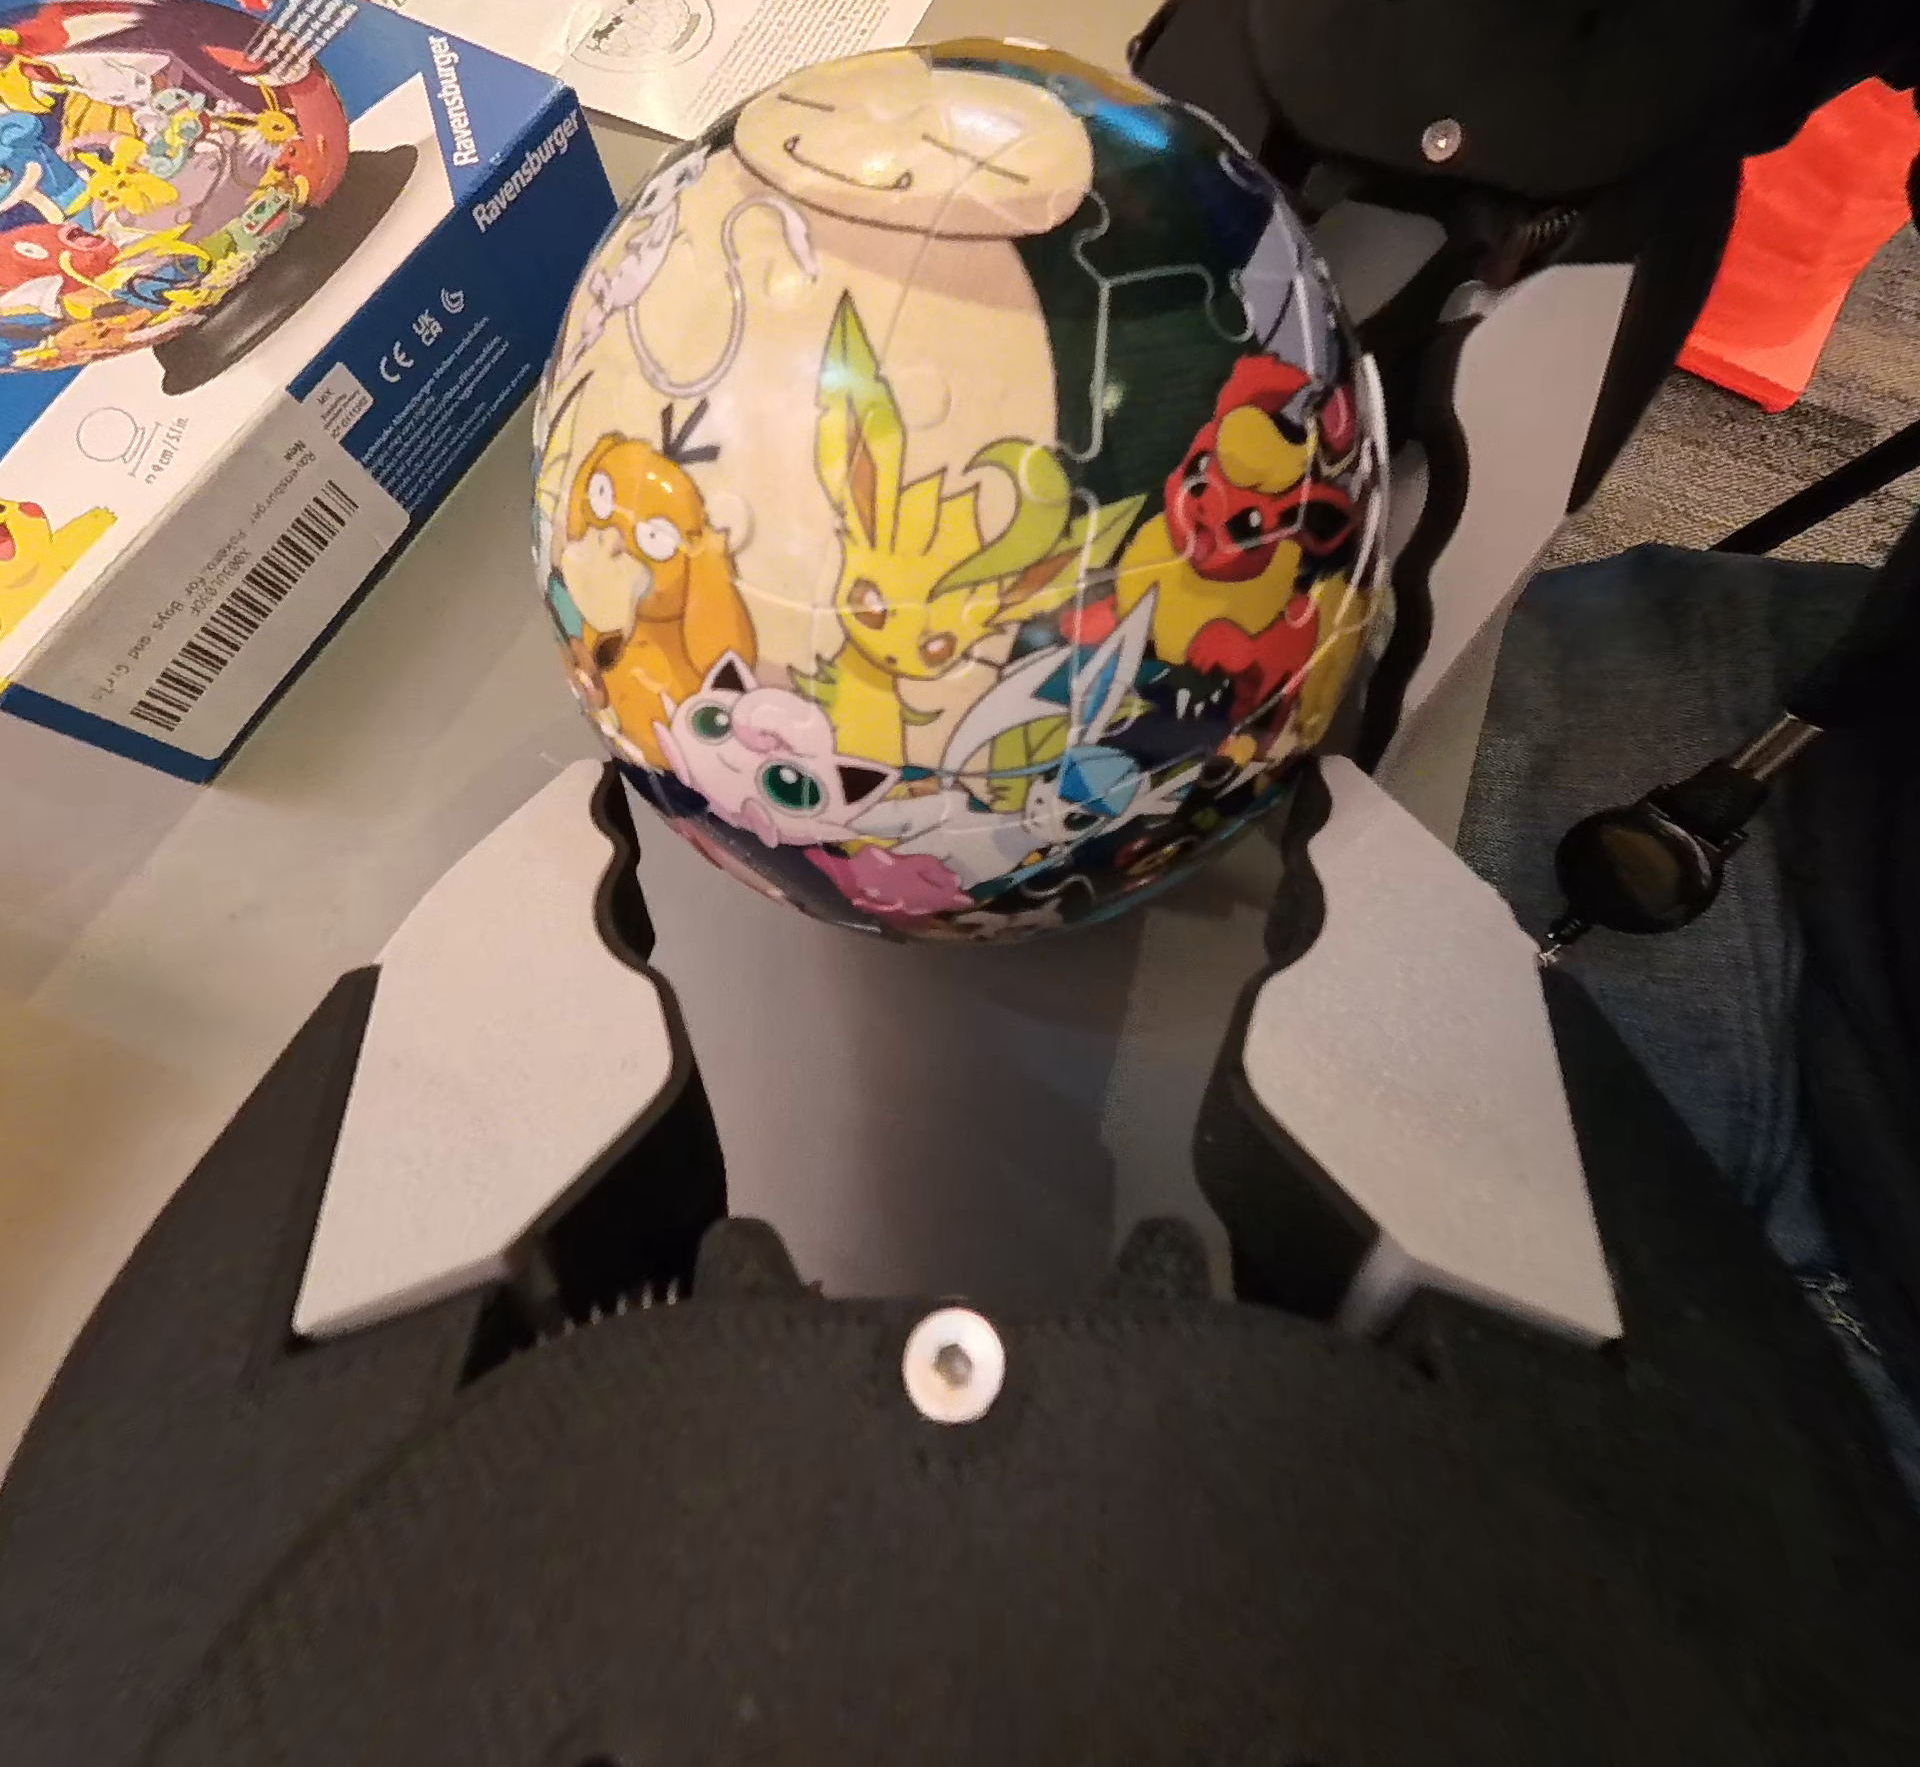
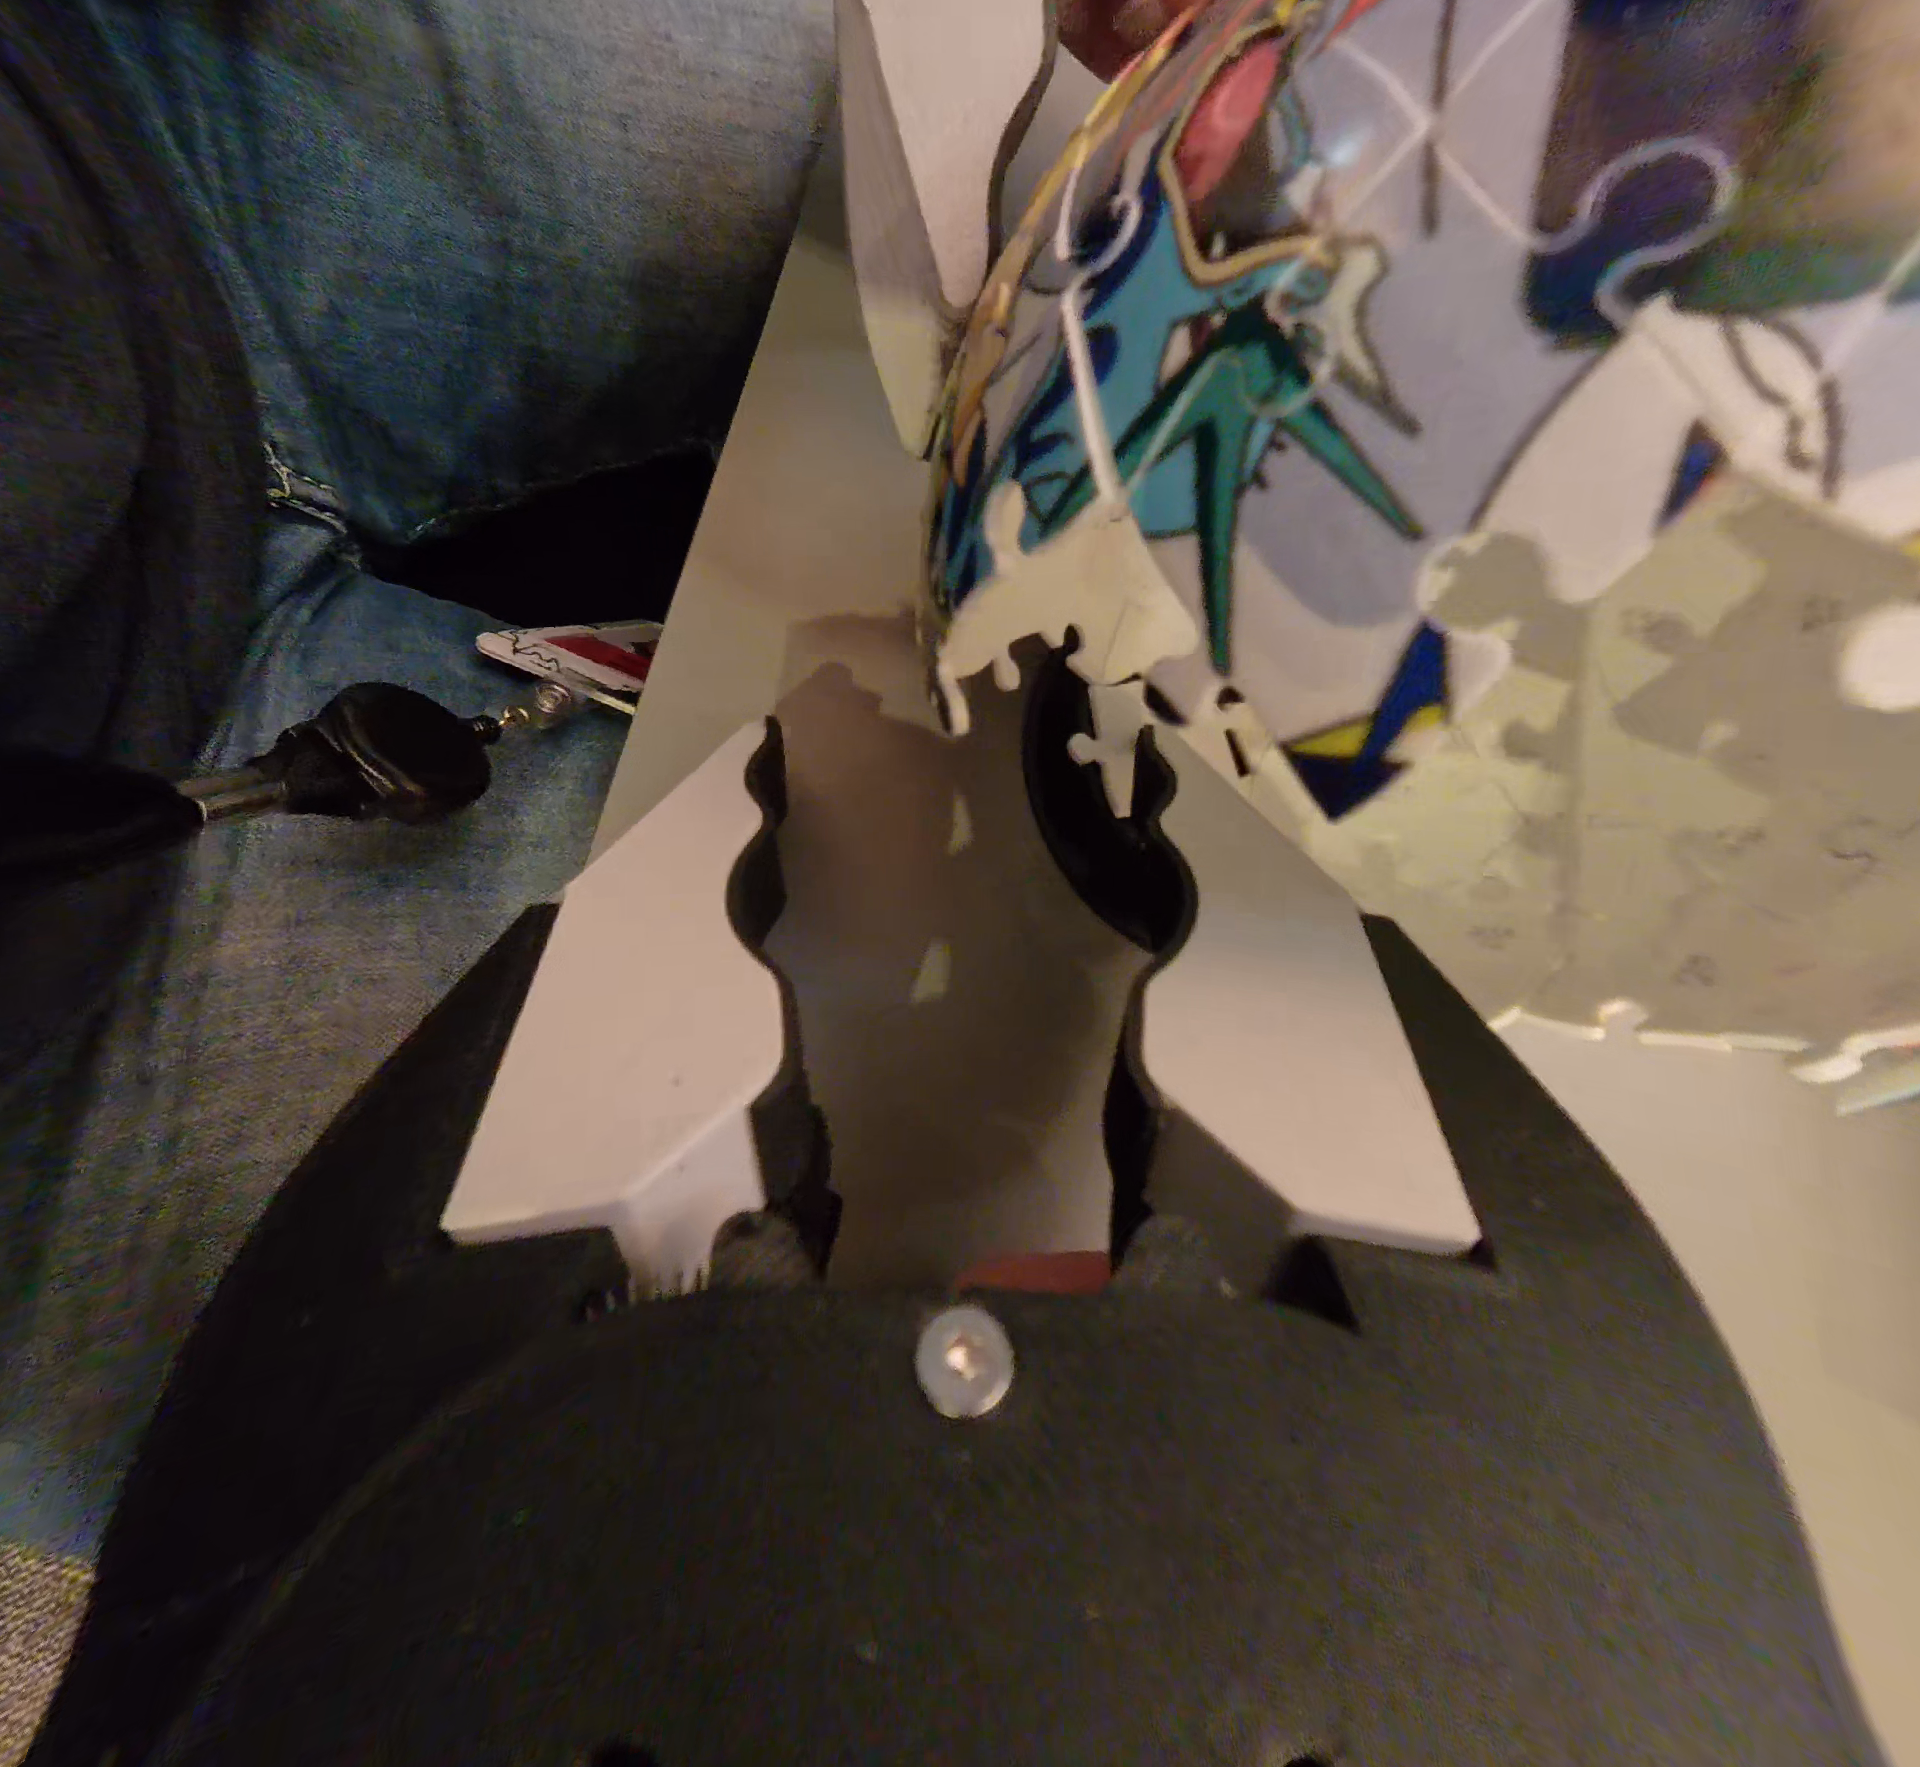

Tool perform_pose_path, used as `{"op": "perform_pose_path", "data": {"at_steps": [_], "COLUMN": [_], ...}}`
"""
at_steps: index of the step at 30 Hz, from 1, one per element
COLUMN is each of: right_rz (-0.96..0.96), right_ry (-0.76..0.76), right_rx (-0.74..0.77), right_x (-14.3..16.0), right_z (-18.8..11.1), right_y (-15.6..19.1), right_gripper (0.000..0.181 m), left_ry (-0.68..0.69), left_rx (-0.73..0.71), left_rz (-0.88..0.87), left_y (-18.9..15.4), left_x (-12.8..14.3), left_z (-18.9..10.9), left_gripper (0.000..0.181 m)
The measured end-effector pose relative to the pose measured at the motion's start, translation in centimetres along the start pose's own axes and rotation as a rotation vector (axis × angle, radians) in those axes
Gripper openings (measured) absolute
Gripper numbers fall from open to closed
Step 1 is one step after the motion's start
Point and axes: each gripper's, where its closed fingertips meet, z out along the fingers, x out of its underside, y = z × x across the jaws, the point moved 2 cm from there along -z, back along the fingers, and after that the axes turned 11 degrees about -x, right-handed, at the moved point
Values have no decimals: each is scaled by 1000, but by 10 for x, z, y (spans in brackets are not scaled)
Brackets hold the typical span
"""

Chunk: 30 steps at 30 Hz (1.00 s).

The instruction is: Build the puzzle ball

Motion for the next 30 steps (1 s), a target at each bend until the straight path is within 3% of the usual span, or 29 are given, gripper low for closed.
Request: {"op": "perform_pose_path", "data": {"at_steps": [21,30], "right_rz": [-79,-32], "right_ry": [60,70], "right_rx": [95,54], "right_x": [-2,1], "right_z": [8,10], "right_y": [-2,0], "right_gripper": [82,83], "left_ry": [3,5], "left_rx": [-3,-8], "left_rz": [5,3], "left_y": [-1,-3], "left_x": [-1,1], "left_z": [1,1], "left_gripper": [116,117]}}
